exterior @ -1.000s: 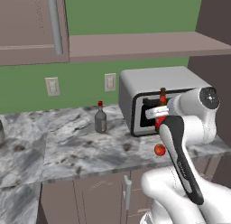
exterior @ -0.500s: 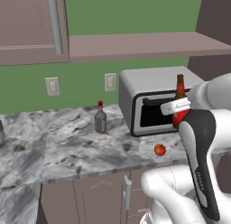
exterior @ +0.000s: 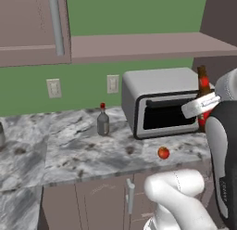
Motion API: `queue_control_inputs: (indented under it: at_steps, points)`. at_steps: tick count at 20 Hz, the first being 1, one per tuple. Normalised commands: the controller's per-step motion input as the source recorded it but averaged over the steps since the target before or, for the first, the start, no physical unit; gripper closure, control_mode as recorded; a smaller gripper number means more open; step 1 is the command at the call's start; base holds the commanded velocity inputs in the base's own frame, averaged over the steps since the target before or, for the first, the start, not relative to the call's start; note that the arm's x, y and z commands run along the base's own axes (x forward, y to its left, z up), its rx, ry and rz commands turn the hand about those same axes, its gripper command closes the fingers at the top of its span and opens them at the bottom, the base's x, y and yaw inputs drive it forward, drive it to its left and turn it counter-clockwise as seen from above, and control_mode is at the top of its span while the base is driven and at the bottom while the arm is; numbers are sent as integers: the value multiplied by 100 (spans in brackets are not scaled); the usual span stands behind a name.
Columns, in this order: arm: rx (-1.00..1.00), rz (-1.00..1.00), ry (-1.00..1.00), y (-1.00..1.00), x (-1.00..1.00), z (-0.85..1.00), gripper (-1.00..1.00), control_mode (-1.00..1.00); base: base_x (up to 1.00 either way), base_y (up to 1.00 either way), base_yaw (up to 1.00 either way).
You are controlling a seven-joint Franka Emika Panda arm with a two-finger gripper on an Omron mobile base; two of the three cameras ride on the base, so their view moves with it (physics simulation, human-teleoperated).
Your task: Place the beer and liquor on the top shelf of the fridge to keep them out of children's reach, and place the apple on lower shelves for easy access.
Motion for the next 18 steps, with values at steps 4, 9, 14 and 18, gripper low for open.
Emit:
queue_control_inputs:
  at_steps: [4, 9, 14, 18]
  points:
    - [0, 0, 0, 0, 0, 0, 100, 100, -100, -3, 0]
    - [0, 0, 0, 0, 0, 0, 100, 100, -64, -6, 0]
    - [0, 0, 0, 0, 0, 0, 100, 100, -64, -40, -8]
    - [0, 0, 0, 0, 0, 0, 100, 100, -66, -71, -18]
